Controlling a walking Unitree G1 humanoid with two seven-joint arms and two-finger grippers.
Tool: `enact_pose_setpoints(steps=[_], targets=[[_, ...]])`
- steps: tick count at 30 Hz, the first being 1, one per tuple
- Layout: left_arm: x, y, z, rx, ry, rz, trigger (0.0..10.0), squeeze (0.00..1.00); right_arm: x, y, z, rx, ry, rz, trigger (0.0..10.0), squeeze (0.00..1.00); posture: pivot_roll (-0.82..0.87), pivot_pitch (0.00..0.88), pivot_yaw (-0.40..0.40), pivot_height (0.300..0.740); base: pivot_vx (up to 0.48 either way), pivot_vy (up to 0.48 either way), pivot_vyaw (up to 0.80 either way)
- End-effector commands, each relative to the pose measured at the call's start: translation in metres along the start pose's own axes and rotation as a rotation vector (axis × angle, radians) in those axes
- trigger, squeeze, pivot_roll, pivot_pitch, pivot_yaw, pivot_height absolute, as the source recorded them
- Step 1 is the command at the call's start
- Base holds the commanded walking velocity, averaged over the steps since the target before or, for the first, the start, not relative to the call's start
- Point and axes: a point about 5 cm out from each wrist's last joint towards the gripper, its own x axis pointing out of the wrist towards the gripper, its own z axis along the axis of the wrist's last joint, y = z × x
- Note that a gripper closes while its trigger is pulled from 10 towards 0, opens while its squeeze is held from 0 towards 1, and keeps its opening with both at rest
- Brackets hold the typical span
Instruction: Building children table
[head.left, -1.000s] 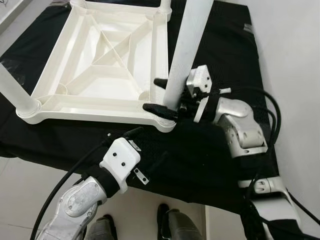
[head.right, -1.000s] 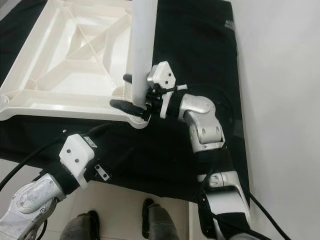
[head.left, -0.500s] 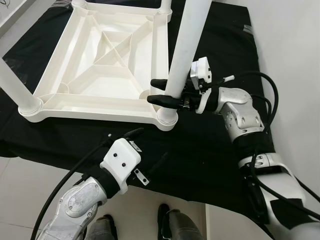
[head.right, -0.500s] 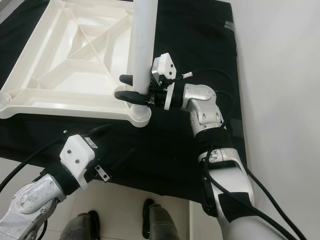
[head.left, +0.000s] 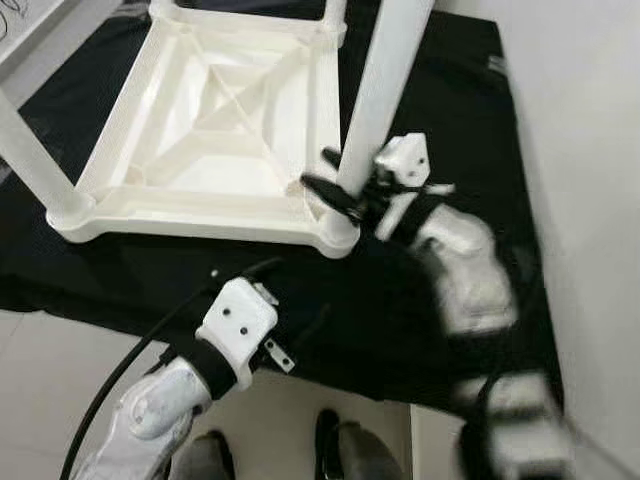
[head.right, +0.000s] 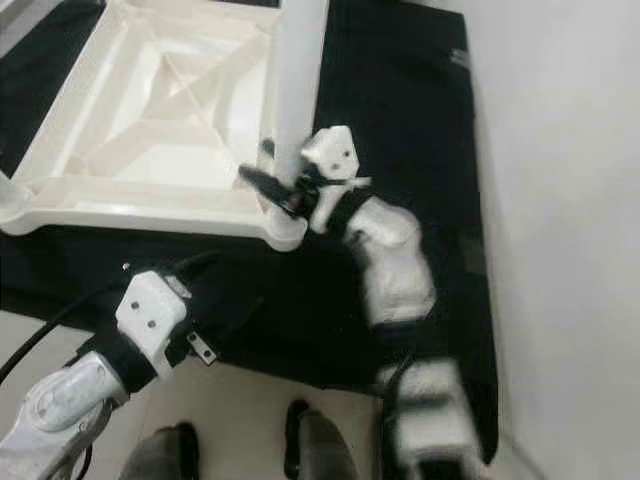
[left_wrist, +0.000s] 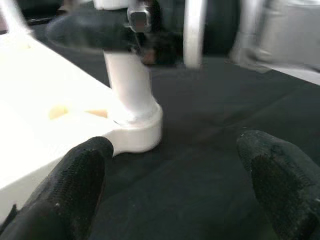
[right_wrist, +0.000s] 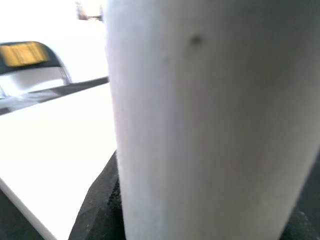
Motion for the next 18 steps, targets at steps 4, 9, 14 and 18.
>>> enact_pose_setpoints(steps=[4, 9, 14, 18], targets=[[0.001, -0.004, -0.001, -0.005, 0.001, -0.031, 10.0, 0.0, 0.0, 0.01, -0.045, 0.042, 0.28, 0.093, 0.0, 0.0, 0.09, 0.273, -0.107, 0.74, 0.0, 0.0, 0.0], [0.0, -0.003, -0.001, 0.002, 0.004, -0.027, 10.0, 0.0, 0.008, 0.004, -0.038, 0.022, 0.272, 0.086, 4.2, 0.0, 0.1, 0.272, -0.113, 0.74, 0.0, 0.0, 0.0], [0.0, -0.001, 0.0, 0.005, 0.003, -0.018, 10.0, 0.0, 0.017, 0.006, -0.021, 0.06, 0.198, 0.133, 10.0, 1.0, 0.1, 0.27, -0.113, 0.74, 0.0, 0.0, 0.0], [0.0, -0.001, 0.0, 0.005, 0.002, -0.018, 10.0, 0.0, 0.02, 0.004, -0.015, 0.059, 0.176, 0.133, 10.0, 1.0, 0.1, 0.27, -0.113, 0.74, 0.0, 0.0, 0.0]])
